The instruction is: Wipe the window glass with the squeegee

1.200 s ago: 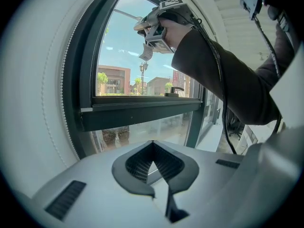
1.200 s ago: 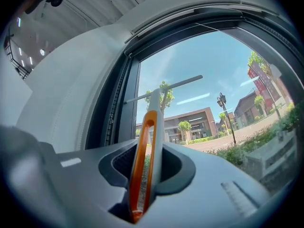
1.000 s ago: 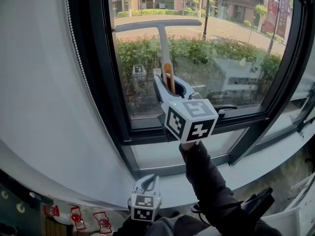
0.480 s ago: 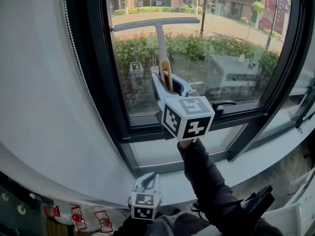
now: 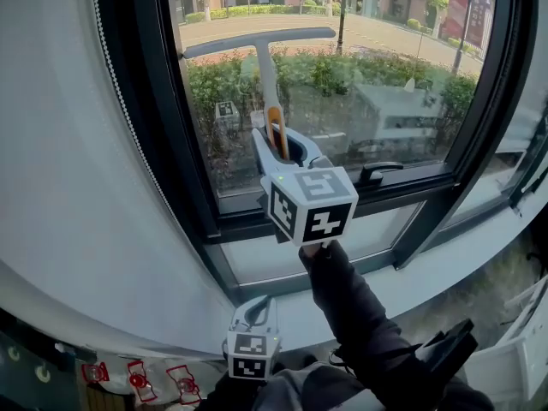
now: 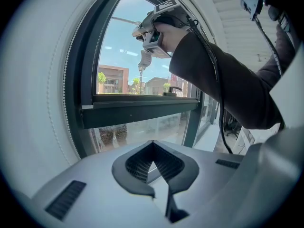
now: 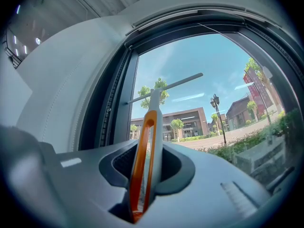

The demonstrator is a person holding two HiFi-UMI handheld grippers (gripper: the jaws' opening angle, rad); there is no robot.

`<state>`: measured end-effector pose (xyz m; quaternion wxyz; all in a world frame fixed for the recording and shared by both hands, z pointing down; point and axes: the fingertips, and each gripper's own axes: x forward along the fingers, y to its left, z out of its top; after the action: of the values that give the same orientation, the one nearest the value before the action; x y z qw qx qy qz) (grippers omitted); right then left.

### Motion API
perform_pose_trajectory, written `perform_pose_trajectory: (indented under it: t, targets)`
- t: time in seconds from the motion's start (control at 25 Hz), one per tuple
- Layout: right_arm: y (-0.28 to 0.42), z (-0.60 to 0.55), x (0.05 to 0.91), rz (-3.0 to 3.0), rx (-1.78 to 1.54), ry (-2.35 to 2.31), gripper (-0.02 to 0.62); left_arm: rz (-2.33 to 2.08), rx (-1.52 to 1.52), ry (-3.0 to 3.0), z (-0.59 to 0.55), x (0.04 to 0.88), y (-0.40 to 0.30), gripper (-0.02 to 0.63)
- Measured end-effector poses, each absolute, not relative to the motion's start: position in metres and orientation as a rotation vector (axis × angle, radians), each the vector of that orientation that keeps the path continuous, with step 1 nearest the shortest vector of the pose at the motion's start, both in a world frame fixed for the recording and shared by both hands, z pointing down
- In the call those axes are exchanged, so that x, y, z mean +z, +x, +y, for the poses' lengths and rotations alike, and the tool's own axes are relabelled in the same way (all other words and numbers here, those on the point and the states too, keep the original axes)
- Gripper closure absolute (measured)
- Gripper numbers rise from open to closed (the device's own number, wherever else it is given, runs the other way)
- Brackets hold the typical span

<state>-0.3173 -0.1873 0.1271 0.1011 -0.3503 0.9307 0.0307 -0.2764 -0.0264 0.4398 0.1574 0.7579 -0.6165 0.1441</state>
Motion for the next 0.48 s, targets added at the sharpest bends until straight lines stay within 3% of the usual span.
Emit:
perform_pose_trajectory:
  t: [0.48]
  targets:
    - [-0.317,-0.181,0.145,2.748,0.100,-1.100,0.528,-1.735,0.423,2.196,-0.018,0.443,-0.275,0.606]
